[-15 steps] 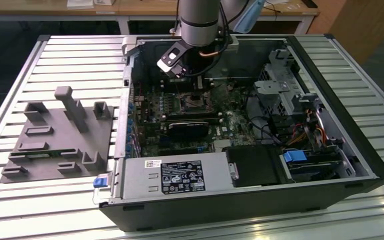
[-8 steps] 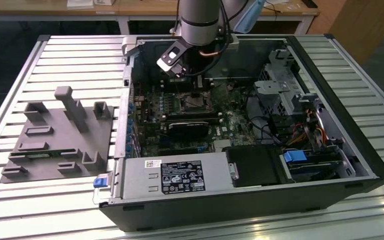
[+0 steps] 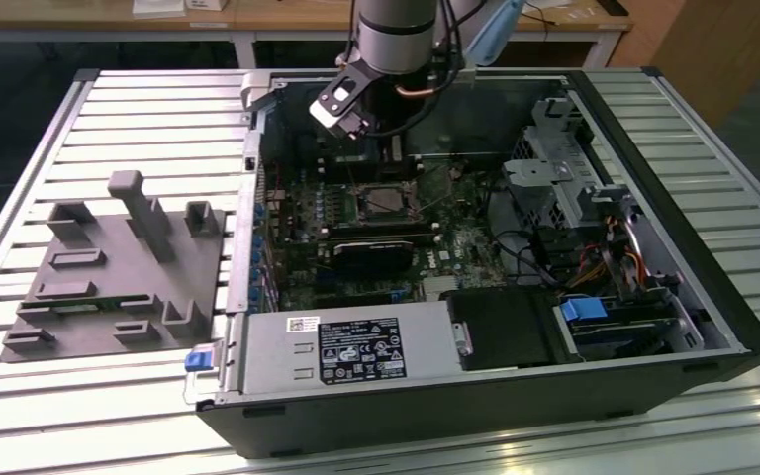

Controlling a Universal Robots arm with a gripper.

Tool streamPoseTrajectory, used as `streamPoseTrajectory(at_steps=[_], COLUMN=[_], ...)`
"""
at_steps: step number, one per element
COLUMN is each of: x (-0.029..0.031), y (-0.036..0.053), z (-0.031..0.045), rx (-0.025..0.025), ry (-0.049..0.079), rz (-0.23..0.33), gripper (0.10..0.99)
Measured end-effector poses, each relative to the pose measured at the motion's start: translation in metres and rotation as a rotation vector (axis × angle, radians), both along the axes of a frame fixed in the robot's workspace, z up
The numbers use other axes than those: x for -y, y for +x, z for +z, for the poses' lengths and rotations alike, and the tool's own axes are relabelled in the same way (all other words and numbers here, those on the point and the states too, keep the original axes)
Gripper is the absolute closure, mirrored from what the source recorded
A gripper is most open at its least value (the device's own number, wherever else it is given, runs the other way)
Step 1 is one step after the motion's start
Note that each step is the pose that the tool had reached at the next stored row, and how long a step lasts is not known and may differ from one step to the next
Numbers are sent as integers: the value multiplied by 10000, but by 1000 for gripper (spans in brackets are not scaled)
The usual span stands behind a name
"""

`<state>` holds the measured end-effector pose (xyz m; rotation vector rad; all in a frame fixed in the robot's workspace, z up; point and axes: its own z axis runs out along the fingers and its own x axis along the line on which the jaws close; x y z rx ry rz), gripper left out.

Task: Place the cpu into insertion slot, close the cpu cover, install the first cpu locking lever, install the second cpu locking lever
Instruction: 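Place the cpu into insertion slot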

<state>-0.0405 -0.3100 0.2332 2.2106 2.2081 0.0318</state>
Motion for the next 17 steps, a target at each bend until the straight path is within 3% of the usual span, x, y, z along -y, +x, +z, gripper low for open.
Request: streamPoseTrajectory(at_steps=[11,17], x=[76,109], y=[89,74], z=[64,70], rx=[0,17], ry=[1,3], rz=[0,0], gripper=[984,984])
